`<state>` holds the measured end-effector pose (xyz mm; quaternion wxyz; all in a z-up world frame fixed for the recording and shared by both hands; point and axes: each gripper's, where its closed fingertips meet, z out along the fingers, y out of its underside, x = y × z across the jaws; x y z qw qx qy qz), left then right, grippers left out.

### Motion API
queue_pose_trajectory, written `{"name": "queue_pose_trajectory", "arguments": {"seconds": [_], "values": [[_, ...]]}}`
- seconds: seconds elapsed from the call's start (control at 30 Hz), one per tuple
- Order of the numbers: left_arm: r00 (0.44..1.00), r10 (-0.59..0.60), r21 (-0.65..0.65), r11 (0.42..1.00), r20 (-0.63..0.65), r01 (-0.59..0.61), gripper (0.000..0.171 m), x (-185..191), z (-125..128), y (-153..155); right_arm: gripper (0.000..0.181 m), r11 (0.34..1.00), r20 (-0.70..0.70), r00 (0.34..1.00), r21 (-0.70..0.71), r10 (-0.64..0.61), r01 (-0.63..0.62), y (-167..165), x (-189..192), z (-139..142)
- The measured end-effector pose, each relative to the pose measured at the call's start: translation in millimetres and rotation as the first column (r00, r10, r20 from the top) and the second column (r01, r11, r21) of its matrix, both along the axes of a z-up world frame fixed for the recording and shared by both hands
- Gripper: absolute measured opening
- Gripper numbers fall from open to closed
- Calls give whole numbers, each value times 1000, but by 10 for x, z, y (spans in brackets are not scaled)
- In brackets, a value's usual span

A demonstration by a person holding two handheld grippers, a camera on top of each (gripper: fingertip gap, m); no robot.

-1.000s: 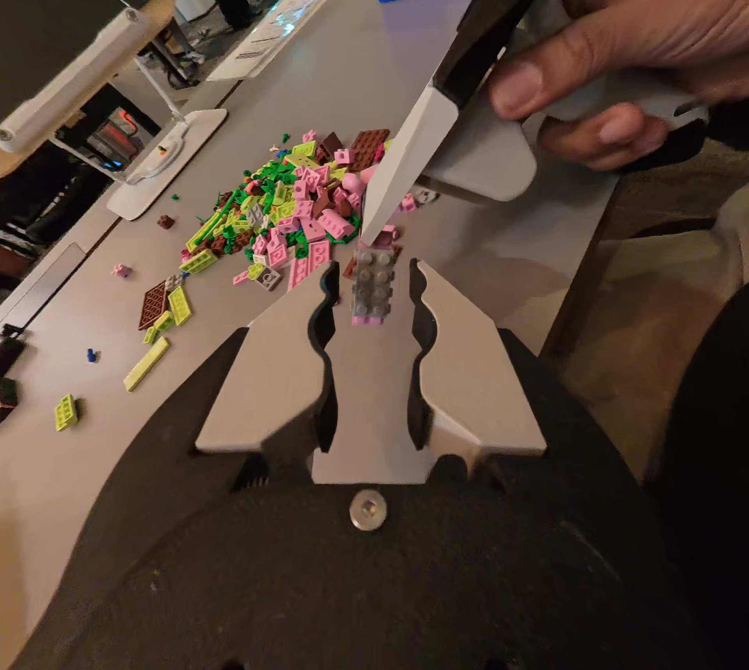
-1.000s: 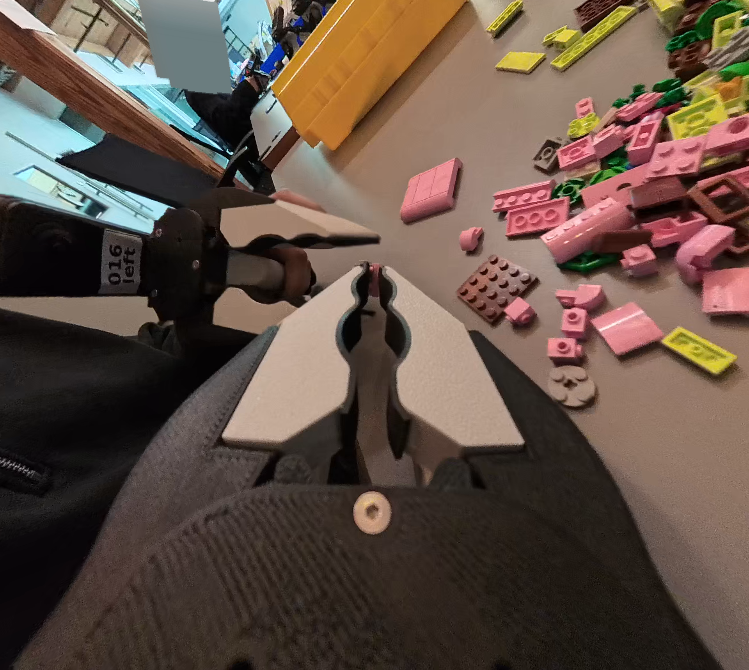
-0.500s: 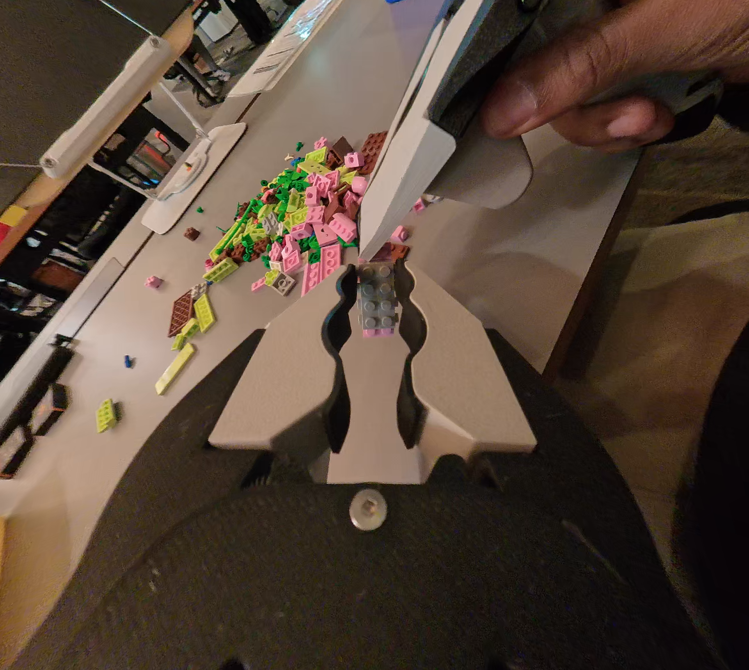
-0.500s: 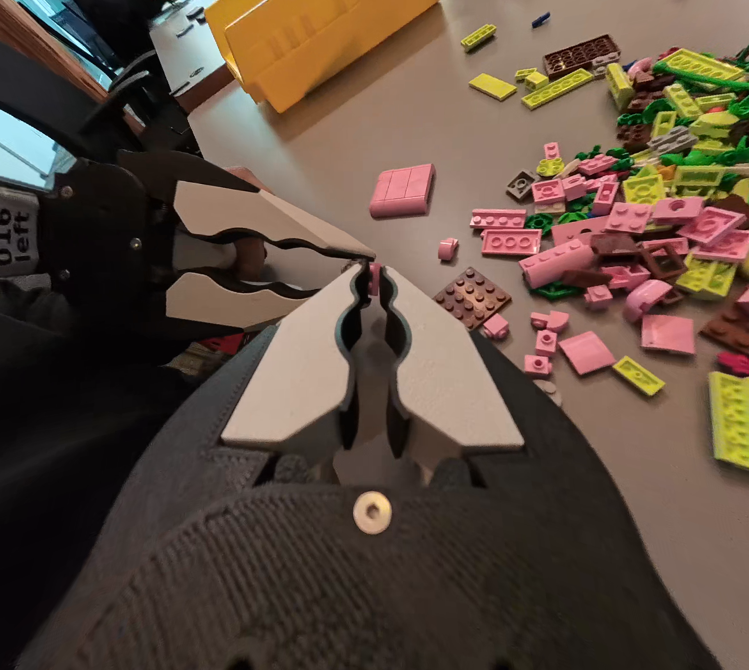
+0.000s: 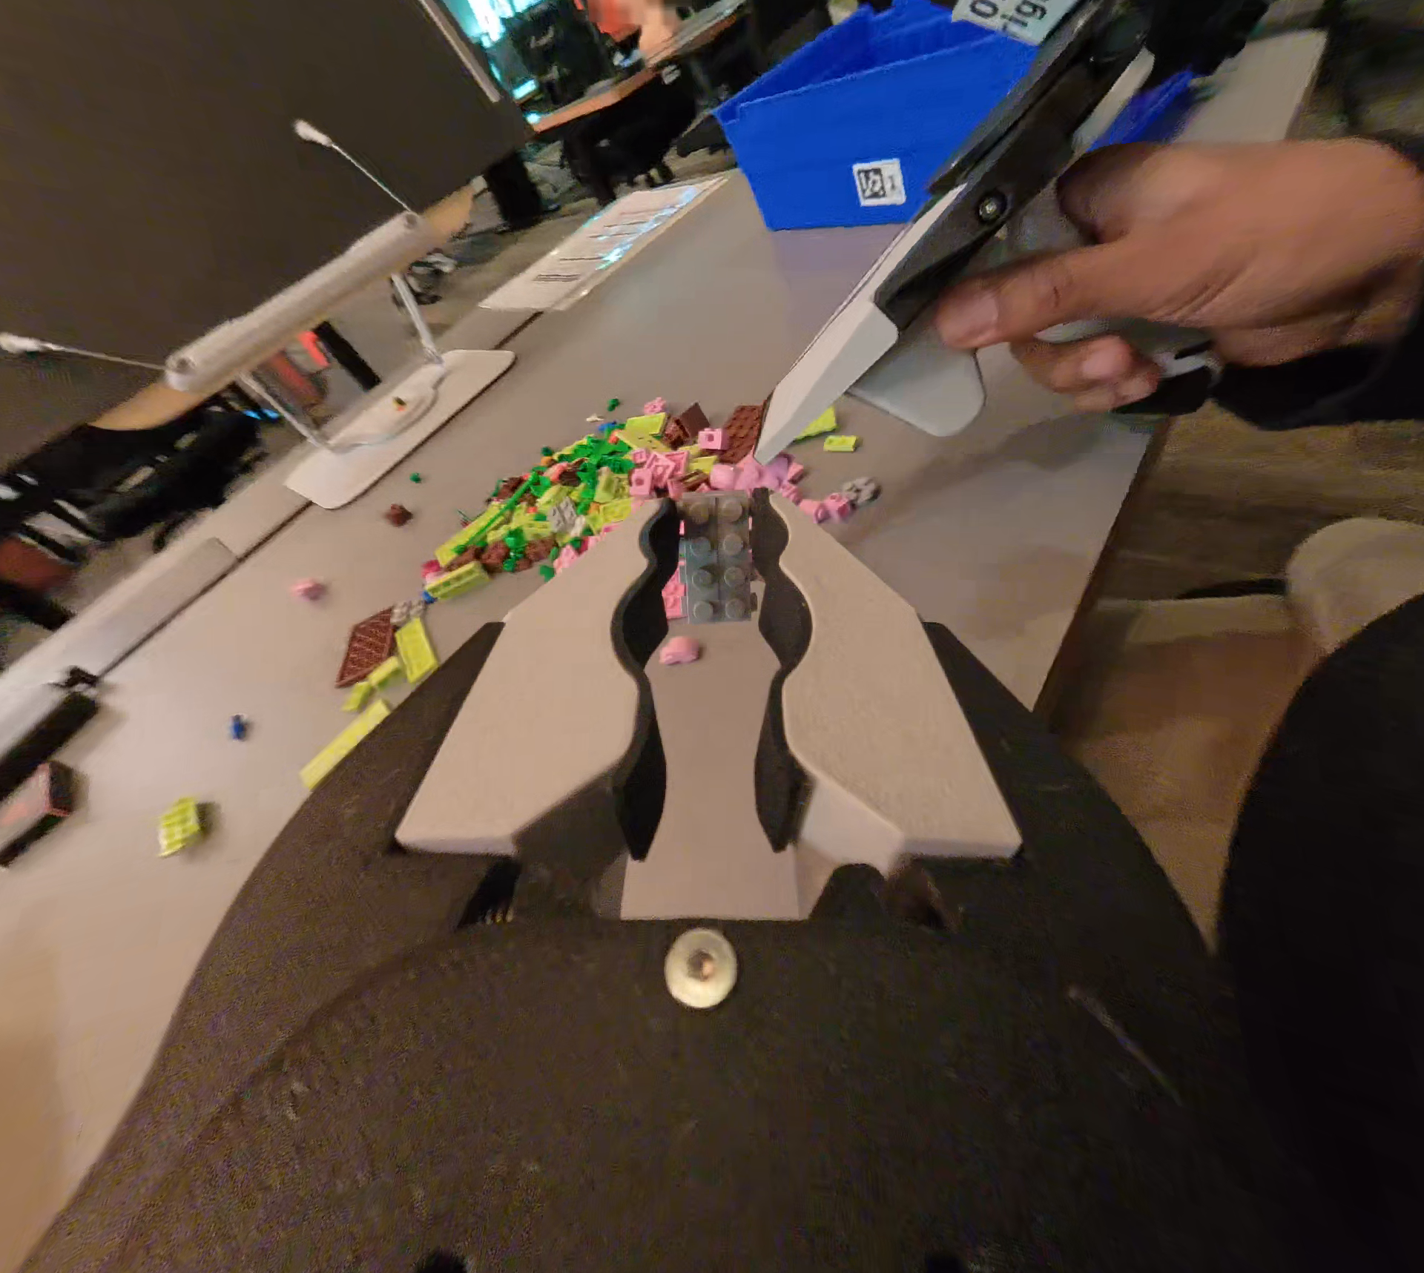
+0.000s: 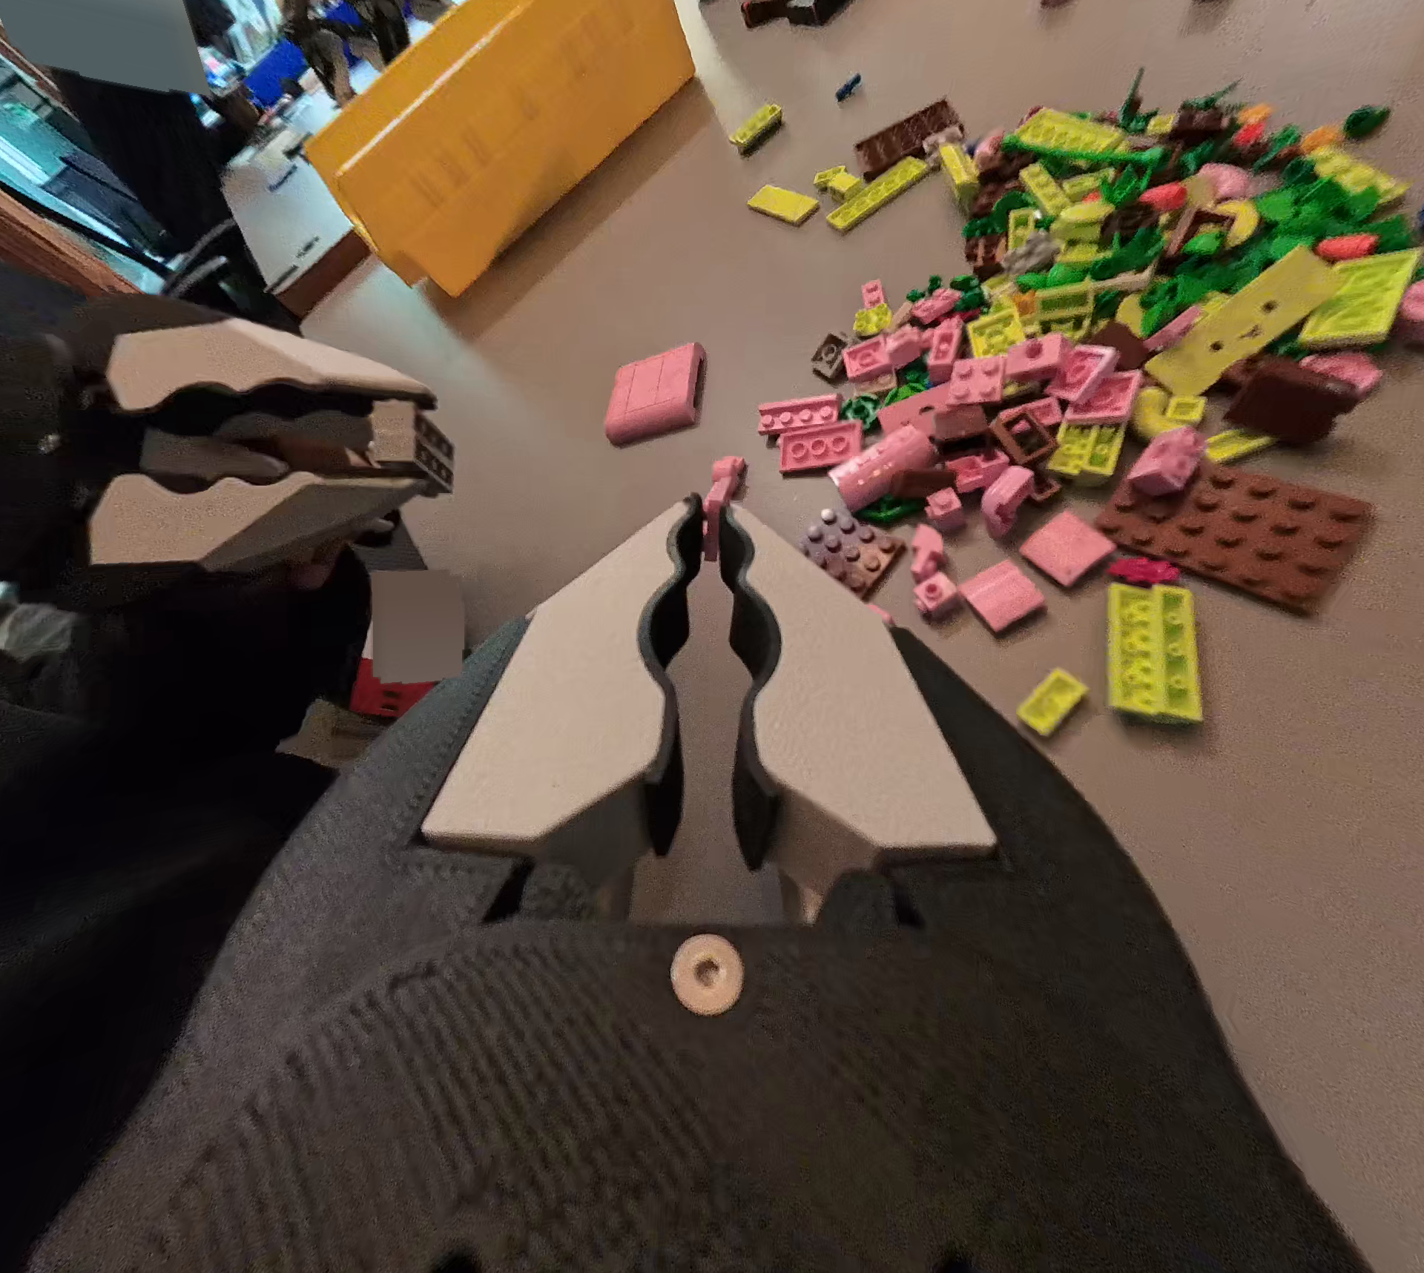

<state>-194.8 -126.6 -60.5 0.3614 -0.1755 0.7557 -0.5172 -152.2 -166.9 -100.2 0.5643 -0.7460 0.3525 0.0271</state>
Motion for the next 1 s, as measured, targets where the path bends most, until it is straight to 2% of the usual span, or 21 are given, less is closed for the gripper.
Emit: {"name": "queue_pose_trajectory", "arguments": {"seconds": [0.2, 0.37, 0.53, 0.63, 0.7, 0.77, 0.83, 0.87, 0.97, 1.0], "values": [[997, 9, -50, 999, -72, -13, 17, 93, -52, 125, 1, 986, -103, 994, 169, 27, -9, 18, 84, 6], [988, 10, -107, 994, -154, -27, 17, 193, -165, 195, 1, 1000, -111, 994, 25, -9, 12, -28, 335, -162], [971, -6, -181, 983, -240, -39, 17, 244, -229, 223, 2, 998, -107, 994, -69, -14, 6, -19, 678, -204], [959, -14, -257, 964, -285, -63, 17, 287, -223, 265, 33, 998, -2, 999, -61, -34, 34, -39, 826, -76], [943, -51, -355, 932, -328, -73, 17, 304, -174, 294, 37, 999, 176, 984, -49, -14, 22, -15, 759, 119], [916, -111, -465, 881, -386, -88, 17, 322, -142, 317, 43, 997, 368, 927, -34, 77, -70, 118, 498, 310], [872, -213, -587, 804, -440, -99, 17, 324, -98, 316, 52, 980, 566, 802, -68, 191, -185, 302, 124, 430], [843, -277, -651, 751, -461, -109, 17, 325, -69, 314, 53, 972, 649, 724, -130, 234, -197, 377, -19, 422], [735, -473, -800, 578, -486, -158, 17, 327, -3, 305, 60, 940, 797, 506, -325, 329, -99, 560, -215, 301], [709, -512, -823, 541, -484, -172, 17, 329, -3, 303, 62, 932, 822, 451, -357, 348, -68, 610, -250, 282]]}}
